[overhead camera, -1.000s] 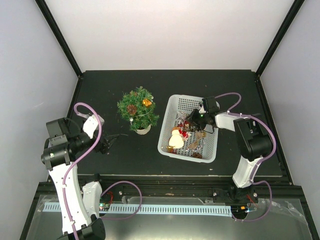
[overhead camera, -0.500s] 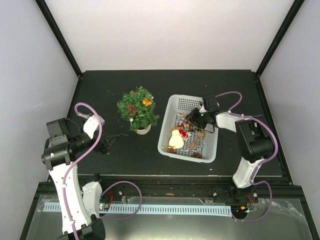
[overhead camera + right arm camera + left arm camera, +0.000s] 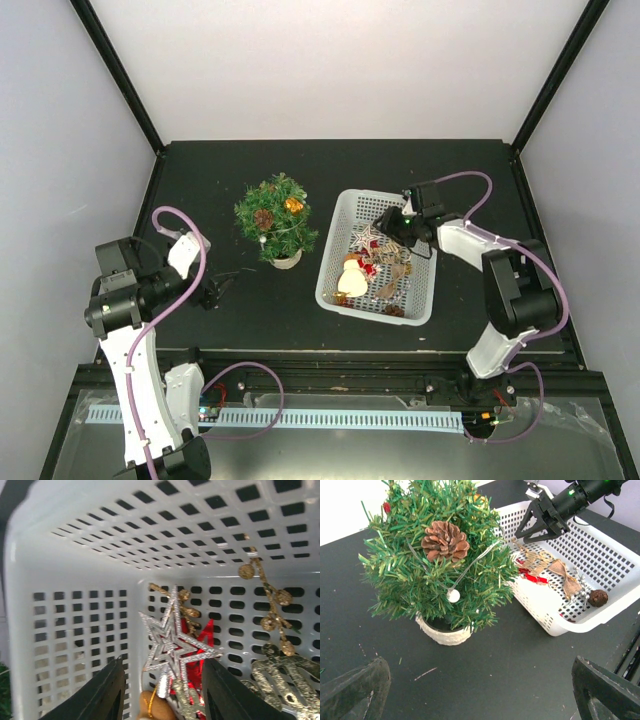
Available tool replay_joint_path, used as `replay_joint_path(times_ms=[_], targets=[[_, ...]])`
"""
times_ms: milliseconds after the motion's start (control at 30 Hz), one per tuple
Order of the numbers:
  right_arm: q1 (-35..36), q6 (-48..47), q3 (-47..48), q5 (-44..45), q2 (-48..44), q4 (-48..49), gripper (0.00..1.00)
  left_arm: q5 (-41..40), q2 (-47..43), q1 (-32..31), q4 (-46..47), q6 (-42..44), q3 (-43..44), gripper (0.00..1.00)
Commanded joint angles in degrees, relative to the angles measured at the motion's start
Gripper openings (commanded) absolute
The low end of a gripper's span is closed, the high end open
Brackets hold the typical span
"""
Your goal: Decorate the small christmas tree
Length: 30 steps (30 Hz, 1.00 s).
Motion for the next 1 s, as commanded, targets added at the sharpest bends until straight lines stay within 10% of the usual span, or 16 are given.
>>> replay_joint_path(times_ms=[0, 567, 967], targets=[[-0.4, -1.6, 1.2, 2.1, 2.9, -2.9, 0.43, 0.0, 0.0, -0.2, 0.3, 1.8, -0.5, 0.99], [-0.4, 1.7, 0.5, -1.8, 8.5, 4.9, 0.37, -0.3, 0.0, -0.2, 0.4, 1.8, -1.0, 0.99], [-0.5, 3.2, -0.5, -4.3, 9.8, 9.1, 0.07, -0.5, -0.1, -0.2, 0.7, 1.8, -1.4, 0.99]])
